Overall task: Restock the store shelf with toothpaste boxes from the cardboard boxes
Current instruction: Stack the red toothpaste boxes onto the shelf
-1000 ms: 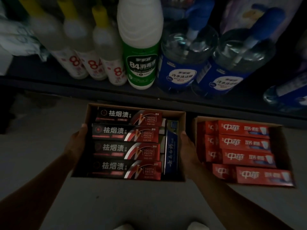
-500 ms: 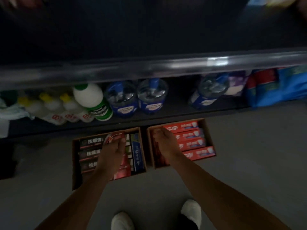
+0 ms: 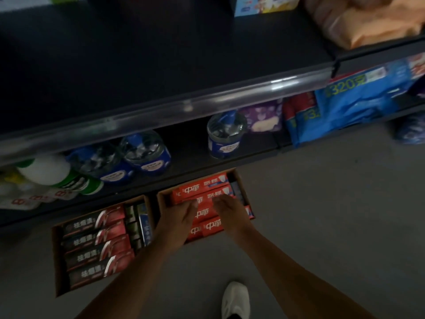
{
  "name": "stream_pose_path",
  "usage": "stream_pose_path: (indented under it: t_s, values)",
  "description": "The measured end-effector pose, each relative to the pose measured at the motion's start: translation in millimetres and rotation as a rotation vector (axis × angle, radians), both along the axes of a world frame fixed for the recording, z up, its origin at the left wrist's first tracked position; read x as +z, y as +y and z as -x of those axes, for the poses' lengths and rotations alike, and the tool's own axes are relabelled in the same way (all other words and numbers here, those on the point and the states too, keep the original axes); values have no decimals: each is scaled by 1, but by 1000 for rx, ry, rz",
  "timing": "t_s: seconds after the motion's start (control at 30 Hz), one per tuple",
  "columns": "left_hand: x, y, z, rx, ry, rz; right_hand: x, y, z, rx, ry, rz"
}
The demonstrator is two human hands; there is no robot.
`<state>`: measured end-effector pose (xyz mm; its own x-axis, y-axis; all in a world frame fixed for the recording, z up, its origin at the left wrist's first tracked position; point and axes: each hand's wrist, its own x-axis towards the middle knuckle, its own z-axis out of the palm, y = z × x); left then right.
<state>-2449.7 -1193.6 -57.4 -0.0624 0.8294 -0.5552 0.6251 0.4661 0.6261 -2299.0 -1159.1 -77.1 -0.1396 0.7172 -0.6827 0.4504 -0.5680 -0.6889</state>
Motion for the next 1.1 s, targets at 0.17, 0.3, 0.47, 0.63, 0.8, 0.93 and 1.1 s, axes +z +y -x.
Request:
stream_pose_path:
  t_s: [0.17,0.3,0.47,0.63,0.8,0.93,1.1]
  values:
    - [-33,16,-19,-3,-5,10,-35,8,-20,-17,-17,18]
    - [-52,13,-31,-37,-19,50,-55,10,-34,-36,-4,76]
    - [-61,31,-33,18,-90,43,-72,23,-40,-40,8,61]
    - [-75,57,-27,28,-31,-34,-81,48,-34,-60,-16,-8]
    - [-101,61,-13,0,16,-49,-102,59,-18,-10,-92,-91]
    - [-142,77,2,-95,127,-21,-149,77,-17,188,-257,-194]
    - [-180,91,30,-182,238,-49,-157,109,-16,430,-421,-265]
